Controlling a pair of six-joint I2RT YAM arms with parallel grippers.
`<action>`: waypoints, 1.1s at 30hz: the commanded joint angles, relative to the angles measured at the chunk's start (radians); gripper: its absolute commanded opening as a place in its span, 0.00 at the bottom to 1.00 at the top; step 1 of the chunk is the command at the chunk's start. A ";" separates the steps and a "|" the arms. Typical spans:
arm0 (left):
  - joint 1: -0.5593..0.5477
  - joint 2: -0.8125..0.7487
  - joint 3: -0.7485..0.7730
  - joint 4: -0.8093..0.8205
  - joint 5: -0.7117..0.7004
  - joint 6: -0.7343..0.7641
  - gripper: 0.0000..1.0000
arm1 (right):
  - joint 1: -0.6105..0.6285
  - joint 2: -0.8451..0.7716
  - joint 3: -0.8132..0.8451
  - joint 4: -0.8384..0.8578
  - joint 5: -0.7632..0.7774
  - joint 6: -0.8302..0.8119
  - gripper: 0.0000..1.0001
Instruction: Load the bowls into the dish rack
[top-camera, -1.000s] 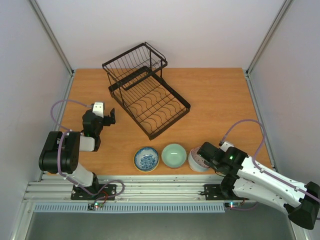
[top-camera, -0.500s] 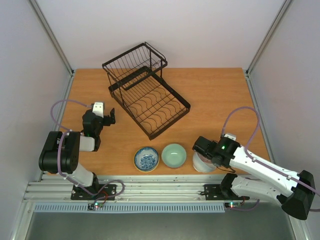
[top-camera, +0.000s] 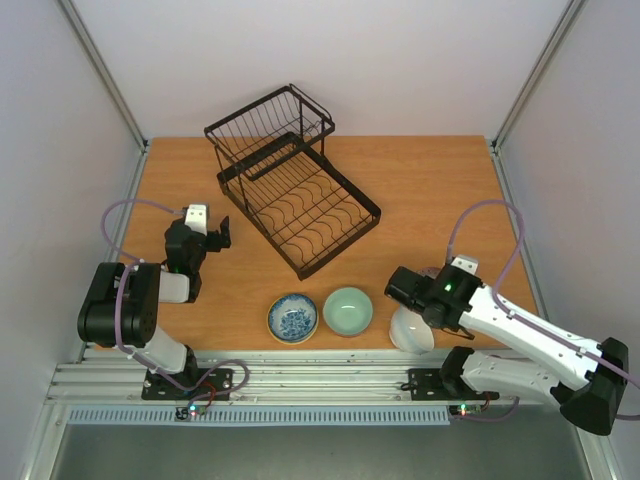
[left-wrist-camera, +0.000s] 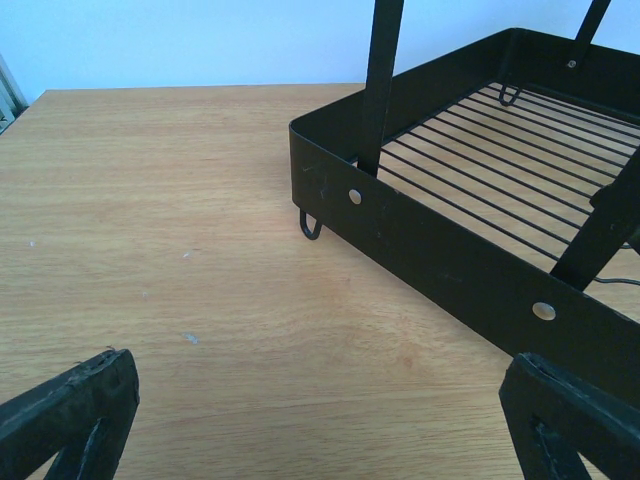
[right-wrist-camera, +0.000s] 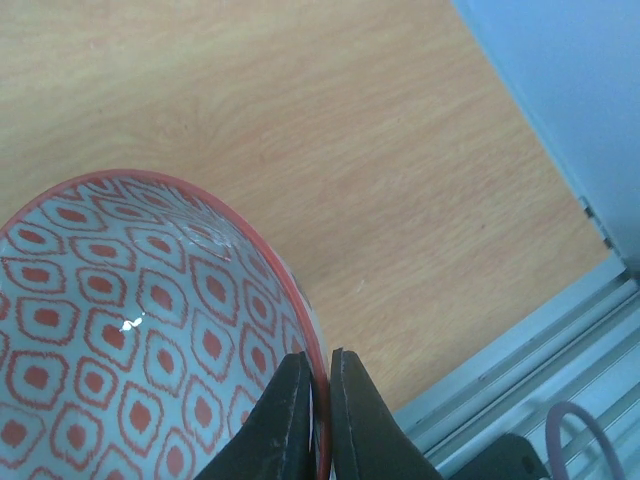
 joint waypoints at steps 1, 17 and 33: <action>-0.001 -0.008 0.022 0.017 -0.012 -0.003 0.99 | 0.005 0.047 0.084 -0.073 0.146 0.031 0.01; -0.001 -0.008 0.024 0.014 -0.009 -0.001 0.99 | -0.031 0.359 0.352 0.205 0.336 -0.402 0.01; -0.001 -0.007 0.027 0.010 -0.007 -0.001 1.00 | -0.220 0.717 0.582 0.694 0.423 -0.977 0.01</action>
